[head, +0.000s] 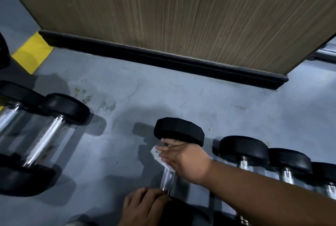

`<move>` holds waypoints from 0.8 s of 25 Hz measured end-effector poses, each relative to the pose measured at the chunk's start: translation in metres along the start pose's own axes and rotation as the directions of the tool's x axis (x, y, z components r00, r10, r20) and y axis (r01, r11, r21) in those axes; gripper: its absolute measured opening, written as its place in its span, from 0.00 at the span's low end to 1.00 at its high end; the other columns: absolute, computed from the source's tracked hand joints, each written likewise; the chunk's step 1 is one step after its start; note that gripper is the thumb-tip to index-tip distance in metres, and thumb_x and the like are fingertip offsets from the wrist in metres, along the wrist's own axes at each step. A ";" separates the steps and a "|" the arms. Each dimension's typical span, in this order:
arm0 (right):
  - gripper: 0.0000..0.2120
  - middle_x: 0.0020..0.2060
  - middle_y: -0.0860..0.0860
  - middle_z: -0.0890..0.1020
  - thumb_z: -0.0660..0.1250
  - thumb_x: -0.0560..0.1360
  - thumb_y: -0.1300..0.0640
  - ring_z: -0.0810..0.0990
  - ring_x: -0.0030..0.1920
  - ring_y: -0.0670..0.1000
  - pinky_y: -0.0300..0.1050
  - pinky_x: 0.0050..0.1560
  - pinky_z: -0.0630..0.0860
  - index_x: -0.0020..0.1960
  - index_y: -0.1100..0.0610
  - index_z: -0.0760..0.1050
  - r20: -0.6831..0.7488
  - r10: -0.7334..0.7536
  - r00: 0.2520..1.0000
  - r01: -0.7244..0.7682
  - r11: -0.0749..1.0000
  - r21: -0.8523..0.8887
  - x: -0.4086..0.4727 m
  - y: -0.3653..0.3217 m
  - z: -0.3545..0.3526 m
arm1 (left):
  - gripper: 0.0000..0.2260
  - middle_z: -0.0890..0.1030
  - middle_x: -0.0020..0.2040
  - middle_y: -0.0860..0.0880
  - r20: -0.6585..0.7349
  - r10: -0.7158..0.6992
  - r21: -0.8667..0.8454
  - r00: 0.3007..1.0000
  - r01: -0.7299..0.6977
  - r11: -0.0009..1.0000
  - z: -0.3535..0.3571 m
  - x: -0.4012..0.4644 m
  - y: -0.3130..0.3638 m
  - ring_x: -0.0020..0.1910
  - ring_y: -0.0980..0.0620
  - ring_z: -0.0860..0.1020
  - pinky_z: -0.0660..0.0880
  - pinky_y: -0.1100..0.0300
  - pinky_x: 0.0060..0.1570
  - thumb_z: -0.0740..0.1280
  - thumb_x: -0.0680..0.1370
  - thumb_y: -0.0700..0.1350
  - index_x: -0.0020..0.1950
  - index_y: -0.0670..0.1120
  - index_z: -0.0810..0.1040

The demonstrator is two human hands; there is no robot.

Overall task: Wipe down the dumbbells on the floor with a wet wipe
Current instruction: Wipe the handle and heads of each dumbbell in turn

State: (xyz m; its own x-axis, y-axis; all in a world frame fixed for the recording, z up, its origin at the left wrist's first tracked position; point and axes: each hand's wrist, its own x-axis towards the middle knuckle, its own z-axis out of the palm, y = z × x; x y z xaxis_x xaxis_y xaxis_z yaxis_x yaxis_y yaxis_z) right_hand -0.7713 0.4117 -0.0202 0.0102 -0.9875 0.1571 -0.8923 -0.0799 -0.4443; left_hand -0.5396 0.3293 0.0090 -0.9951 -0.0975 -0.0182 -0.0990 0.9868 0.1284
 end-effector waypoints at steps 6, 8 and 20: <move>0.15 0.70 0.37 0.75 0.57 0.84 0.48 0.69 0.75 0.45 0.53 0.60 0.80 0.67 0.41 0.76 0.221 -0.127 0.967 0.090 0.981 0.173 -0.027 -0.029 0.018 | 0.14 0.72 0.55 0.58 -0.067 -0.144 -0.306 0.987 0.117 0.945 0.022 -0.001 0.018 0.48 0.55 0.71 0.66 0.60 0.45 0.46 0.87 0.51 0.57 0.60 0.71; 0.14 0.68 0.39 0.77 0.59 0.83 0.49 0.71 0.74 0.46 0.50 0.56 0.82 0.64 0.44 0.79 0.212 -0.140 0.967 0.118 0.987 0.113 -0.019 -0.017 0.015 | 0.14 0.77 0.56 0.60 -0.210 -0.205 -0.264 0.956 0.147 0.953 0.017 0.005 0.021 0.50 0.55 0.73 0.67 0.60 0.48 0.49 0.85 0.54 0.56 0.60 0.75; 0.13 0.65 0.44 0.81 0.63 0.81 0.52 0.77 0.69 0.49 0.46 0.65 0.77 0.60 0.49 0.83 0.111 -0.104 0.988 0.099 0.994 0.052 -0.005 -0.012 0.003 | 0.22 0.76 0.58 0.60 -0.213 -0.152 -0.367 0.965 0.065 0.928 0.016 -0.005 0.019 0.52 0.56 0.73 0.65 0.59 0.49 0.59 0.75 0.72 0.59 0.60 0.74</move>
State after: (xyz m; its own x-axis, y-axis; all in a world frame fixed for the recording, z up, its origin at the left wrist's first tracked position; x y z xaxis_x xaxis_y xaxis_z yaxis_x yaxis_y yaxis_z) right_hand -0.7596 0.4169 -0.0184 0.1534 -0.9827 0.1034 -0.8620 -0.1842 -0.4722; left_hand -0.5364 0.3505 -0.0042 -0.9466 -0.2713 0.1744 -0.1582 0.8618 0.4820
